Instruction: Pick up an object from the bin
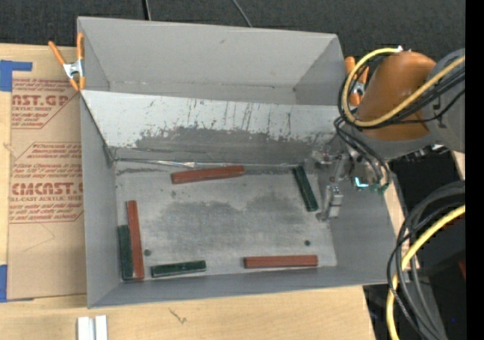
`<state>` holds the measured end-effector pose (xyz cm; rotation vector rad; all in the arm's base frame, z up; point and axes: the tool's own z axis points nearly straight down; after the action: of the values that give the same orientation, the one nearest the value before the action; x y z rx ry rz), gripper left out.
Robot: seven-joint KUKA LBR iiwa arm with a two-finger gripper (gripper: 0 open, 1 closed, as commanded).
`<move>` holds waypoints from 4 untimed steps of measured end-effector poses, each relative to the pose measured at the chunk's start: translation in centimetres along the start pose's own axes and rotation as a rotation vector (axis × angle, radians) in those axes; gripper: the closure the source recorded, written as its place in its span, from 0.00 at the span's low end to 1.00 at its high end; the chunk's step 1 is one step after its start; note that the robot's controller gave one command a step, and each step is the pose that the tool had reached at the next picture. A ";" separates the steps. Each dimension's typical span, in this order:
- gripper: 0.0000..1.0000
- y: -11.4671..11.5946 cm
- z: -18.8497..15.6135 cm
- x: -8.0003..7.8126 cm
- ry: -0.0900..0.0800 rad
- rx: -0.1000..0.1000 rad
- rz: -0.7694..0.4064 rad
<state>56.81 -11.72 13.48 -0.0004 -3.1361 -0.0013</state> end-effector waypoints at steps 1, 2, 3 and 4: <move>0.00 0.0 -0.4 -0.2 -0.007 0.001 -0.001; 0.00 -1.6 5.1 -0.9 -0.012 -0.001 0.352; 0.00 -1.7 6.4 -0.8 -0.008 0.001 0.410; 0.00 0.0 3.7 -1.8 -0.007 -0.001 0.561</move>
Offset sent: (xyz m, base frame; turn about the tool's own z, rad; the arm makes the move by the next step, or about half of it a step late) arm 0.0086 -0.0197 -0.0648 0.4243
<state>58.55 -11.68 9.78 -0.8709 -3.0199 -0.0002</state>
